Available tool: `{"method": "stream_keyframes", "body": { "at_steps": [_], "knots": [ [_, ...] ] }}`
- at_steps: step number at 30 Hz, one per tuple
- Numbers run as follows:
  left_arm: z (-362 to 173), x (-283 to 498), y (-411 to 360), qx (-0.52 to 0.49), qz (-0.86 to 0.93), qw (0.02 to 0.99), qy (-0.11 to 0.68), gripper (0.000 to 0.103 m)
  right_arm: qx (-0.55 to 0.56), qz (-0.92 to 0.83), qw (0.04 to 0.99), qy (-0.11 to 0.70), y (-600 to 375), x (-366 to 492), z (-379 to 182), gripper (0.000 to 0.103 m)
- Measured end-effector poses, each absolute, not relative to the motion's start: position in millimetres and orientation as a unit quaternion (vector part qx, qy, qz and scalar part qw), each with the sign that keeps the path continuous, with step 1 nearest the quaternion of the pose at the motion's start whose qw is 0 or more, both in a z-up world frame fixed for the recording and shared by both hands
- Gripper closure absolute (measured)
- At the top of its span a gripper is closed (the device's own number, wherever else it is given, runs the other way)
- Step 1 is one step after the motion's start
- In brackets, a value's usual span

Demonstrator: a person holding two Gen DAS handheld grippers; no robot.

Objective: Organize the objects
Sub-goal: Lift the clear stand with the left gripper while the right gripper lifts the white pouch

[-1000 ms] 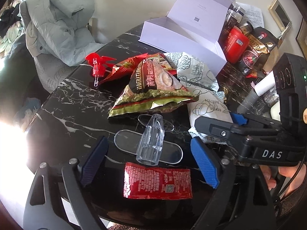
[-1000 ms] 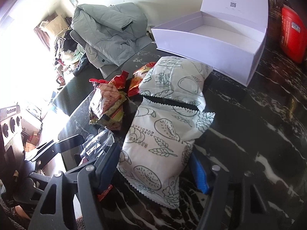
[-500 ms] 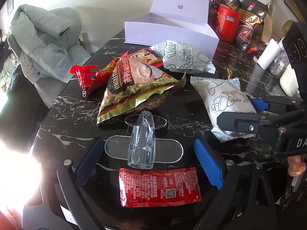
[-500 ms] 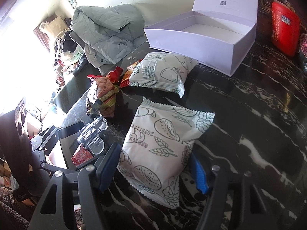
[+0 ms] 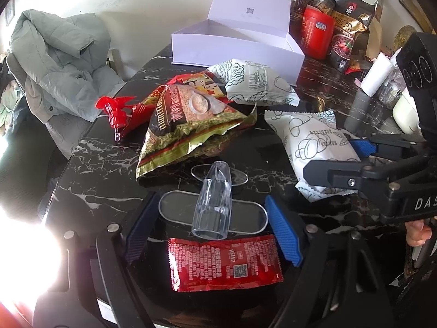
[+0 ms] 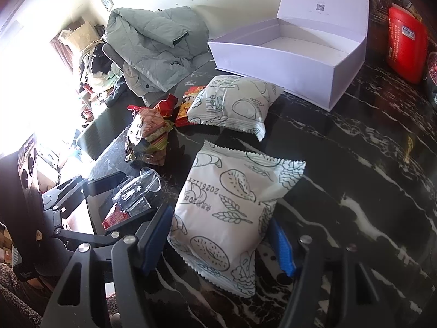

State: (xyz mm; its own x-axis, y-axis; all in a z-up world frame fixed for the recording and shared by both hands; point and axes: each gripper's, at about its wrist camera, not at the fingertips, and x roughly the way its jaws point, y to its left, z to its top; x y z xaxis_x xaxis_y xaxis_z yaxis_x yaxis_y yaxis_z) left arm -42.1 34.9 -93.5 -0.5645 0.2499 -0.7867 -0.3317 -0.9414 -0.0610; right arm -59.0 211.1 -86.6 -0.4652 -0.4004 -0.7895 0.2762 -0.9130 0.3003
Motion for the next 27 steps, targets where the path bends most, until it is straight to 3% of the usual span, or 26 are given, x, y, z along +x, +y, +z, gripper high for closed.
{"method": "stream_keyframes", "body": {
  "at_steps": [7,27],
  "knots": [
    [-89.9,-39.5,31.1,-0.445,0.879,0.170,0.024,0.025,0.475,-0.853,0.205,-0.071,212.1,-56.3,-84.0,0.035],
    [-48.7,-8.9,54.3,-0.400,0.894,0.196,0.053,0.025,0.436,-0.877,0.188,-0.079,235.9,-15.7,-51.1,0.035]
  ]
}}
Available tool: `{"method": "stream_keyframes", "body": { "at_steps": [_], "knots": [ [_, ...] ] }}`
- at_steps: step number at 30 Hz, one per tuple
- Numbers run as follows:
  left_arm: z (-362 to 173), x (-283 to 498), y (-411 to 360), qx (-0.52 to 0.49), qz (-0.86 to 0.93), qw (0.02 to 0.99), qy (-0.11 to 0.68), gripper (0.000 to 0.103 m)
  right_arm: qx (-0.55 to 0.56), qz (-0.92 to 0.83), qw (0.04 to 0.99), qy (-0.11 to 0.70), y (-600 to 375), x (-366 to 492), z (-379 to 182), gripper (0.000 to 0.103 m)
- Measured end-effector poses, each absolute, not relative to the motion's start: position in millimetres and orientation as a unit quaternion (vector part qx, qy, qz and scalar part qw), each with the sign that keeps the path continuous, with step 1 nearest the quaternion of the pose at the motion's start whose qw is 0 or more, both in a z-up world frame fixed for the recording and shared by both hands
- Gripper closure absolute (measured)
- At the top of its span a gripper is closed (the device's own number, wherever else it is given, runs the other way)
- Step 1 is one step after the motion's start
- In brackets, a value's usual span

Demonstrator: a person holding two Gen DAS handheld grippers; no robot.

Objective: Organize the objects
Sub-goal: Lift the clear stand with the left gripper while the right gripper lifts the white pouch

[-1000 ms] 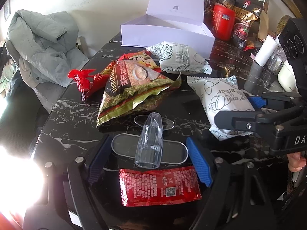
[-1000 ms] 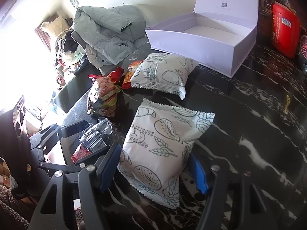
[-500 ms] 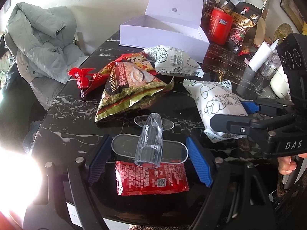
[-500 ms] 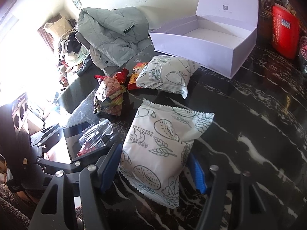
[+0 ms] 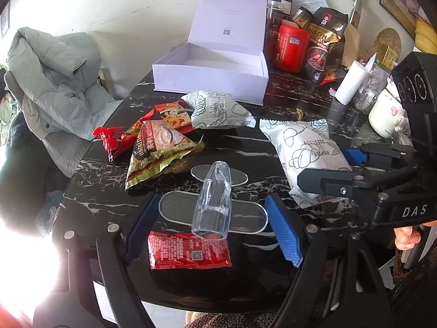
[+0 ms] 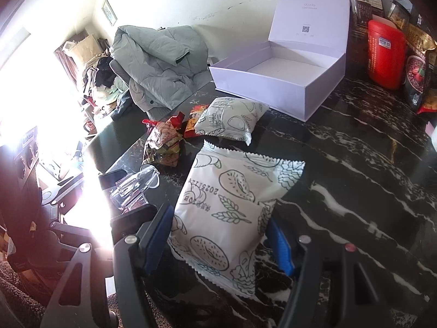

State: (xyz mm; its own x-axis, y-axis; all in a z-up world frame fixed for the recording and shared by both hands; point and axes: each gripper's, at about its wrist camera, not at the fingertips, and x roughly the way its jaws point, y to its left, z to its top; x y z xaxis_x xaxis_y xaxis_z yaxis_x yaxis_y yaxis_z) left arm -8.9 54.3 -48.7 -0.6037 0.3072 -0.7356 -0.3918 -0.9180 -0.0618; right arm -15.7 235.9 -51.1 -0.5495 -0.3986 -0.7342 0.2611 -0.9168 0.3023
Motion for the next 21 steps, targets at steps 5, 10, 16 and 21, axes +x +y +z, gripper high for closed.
{"method": "stream_keyframes", "body": {
  "at_steps": [5,10,16,21],
  "knots": [
    [-41.8,-4.4,68.8,-0.393,0.892,0.215,0.058,0.025,0.425,-0.885,0.171,-0.083,249.9,-1.9,-41.9,0.035],
    [-35.8,-3.6,83.4,-0.384,0.890,0.235,0.068,0.025,0.419,-0.891,0.151,-0.088,263.0,9.4,-36.1,0.035],
    [-28.6,-8.8,96.4,-0.378,0.887,0.253,0.080,0.025,0.416,-0.896,0.130,-0.092,273.2,14.7,-29.6,0.035],
    [-21.8,-18.0,98.7,-0.378,0.886,0.257,0.079,0.025,0.406,-0.901,0.126,-0.089,276.9,10.7,-19.6,0.046]
  ]
}}
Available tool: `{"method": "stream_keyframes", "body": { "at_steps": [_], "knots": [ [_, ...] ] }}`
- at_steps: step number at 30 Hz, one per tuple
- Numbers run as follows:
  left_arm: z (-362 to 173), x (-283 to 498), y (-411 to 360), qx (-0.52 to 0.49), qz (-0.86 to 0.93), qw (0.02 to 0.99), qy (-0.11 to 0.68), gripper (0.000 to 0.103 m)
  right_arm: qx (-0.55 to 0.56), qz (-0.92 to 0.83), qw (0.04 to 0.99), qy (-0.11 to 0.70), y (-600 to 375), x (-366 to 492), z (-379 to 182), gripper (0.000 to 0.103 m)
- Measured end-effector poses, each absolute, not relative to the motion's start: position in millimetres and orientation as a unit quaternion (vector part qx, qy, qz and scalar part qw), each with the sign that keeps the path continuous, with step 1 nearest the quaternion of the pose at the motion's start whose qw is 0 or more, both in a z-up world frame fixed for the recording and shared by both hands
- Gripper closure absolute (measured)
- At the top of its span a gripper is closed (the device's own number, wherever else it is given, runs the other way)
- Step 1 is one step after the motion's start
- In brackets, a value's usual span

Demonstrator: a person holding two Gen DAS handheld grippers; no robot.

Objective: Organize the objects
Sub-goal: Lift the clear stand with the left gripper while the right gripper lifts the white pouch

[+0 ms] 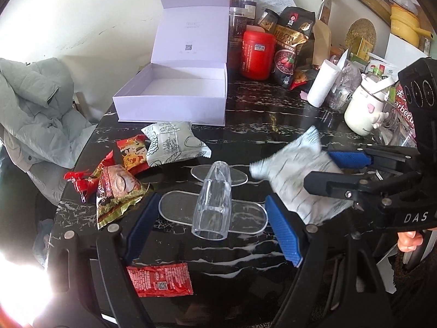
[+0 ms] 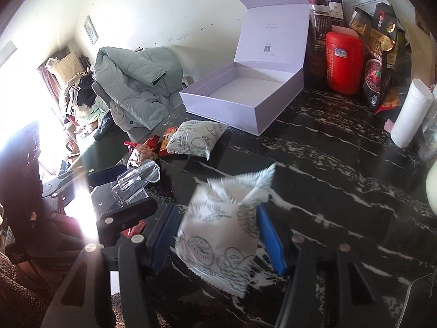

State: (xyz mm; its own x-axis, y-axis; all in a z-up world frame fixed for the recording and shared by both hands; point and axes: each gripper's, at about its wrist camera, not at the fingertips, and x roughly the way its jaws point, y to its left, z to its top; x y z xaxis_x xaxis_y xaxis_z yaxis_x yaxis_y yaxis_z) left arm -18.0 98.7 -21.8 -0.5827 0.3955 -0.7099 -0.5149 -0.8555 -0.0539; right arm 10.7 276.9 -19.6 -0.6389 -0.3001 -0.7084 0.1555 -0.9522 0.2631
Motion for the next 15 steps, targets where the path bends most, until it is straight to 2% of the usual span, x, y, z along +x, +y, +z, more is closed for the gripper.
{"method": "stream_keyframes", "body": {
  "at_steps": [6,9,11,12,15],
  "knots": [
    [-26.7,-34.7,101.9,-0.377,0.888,0.249,0.085,0.025,0.429,-0.893,0.120,-0.071,271.0,-9.5,-34.0,0.047],
    [-31.9,-36.5,100.7,-0.390,0.877,0.272,0.068,0.025,0.434,-0.886,0.128,-0.098,279.7,-7.7,-43.5,0.047],
    [-34.6,-35.4,104.3,-0.394,0.874,0.275,0.073,0.025,0.435,-0.889,0.116,-0.085,278.9,-6.9,-44.2,0.040],
    [-35.9,-34.2,106.4,-0.393,0.874,0.274,0.079,0.025,0.434,-0.891,0.108,-0.077,277.5,-7.0,-44.1,0.032],
    [-39.7,-32.6,107.2,-0.397,0.873,0.273,0.081,0.025,0.432,-0.892,0.116,-0.069,273.7,-5.2,-44.7,0.028]
  ]
}}
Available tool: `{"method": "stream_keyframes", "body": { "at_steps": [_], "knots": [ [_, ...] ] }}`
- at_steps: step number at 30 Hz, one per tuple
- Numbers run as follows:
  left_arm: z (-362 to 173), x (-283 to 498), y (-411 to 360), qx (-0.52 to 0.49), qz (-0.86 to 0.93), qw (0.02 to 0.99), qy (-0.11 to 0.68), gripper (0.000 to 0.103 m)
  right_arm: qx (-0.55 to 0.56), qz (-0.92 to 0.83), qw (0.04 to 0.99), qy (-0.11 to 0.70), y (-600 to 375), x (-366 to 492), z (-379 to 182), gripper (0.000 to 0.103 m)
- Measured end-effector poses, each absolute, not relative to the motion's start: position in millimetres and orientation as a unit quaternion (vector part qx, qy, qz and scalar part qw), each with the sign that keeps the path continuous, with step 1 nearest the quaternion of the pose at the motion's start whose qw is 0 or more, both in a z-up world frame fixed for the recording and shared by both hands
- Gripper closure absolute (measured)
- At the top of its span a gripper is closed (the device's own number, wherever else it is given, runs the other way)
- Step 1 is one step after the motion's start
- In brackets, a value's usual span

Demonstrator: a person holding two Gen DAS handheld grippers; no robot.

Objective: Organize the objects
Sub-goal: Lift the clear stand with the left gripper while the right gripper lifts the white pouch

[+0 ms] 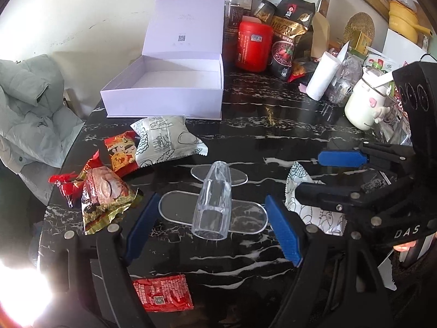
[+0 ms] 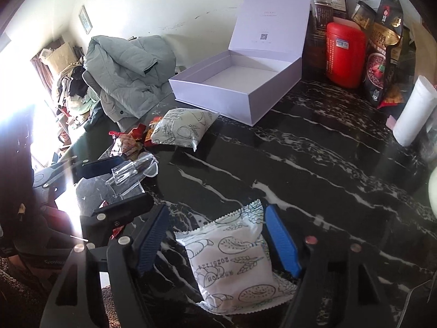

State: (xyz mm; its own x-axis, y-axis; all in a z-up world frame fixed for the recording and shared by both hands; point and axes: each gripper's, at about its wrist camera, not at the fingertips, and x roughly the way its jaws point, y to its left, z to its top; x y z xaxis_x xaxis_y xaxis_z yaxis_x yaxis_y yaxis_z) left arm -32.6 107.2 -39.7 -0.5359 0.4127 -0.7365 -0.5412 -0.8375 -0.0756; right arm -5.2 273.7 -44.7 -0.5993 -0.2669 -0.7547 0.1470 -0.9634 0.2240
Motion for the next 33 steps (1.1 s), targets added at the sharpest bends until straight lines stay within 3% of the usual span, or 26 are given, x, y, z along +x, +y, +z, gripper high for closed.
{"method": "stream_keyframes", "body": {
  "at_steps": [3,33],
  "knots": [
    [-46.5,-32.4,104.0,-0.413,0.865,0.275,0.067,0.025,0.438,-0.888,0.123,-0.061,270.6,-3.0,-48.1,0.022],
    [-74.2,-12.1,109.3,-0.445,0.849,0.274,0.077,0.025,0.486,-0.868,0.104,-0.026,277.6,20.3,-91.6,0.023]
  ]
}}
